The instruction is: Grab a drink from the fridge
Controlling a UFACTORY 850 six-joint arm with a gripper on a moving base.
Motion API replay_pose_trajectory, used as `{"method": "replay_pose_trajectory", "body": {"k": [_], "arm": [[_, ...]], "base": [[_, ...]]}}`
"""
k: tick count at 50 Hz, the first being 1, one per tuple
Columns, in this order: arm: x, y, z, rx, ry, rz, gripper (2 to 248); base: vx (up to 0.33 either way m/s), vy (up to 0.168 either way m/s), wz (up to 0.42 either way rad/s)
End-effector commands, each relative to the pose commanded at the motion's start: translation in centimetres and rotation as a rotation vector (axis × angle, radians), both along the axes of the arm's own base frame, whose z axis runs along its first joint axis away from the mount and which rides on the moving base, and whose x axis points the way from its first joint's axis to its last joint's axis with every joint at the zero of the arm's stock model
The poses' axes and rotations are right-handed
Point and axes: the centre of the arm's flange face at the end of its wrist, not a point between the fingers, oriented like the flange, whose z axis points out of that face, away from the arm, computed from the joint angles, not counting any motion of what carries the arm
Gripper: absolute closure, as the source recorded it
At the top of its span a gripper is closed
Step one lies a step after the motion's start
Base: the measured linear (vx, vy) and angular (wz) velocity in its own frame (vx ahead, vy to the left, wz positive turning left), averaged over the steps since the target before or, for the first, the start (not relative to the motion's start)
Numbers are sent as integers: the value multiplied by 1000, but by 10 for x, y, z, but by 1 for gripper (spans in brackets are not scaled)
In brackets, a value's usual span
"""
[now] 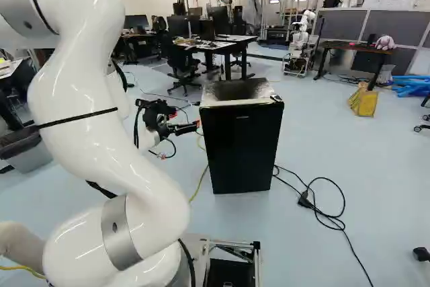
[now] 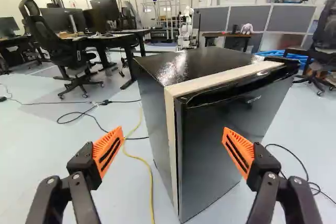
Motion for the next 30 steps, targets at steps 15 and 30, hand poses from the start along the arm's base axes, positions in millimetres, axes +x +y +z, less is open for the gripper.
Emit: {"method": "replay_pose_trajectory", "body": {"k": [15,30], "arm": [[17,15,-17,-25,-28,-64,3],[35,24,-26,-16,-41,-143,3]], "base": [[0,0,0],[0,0,0]]}}
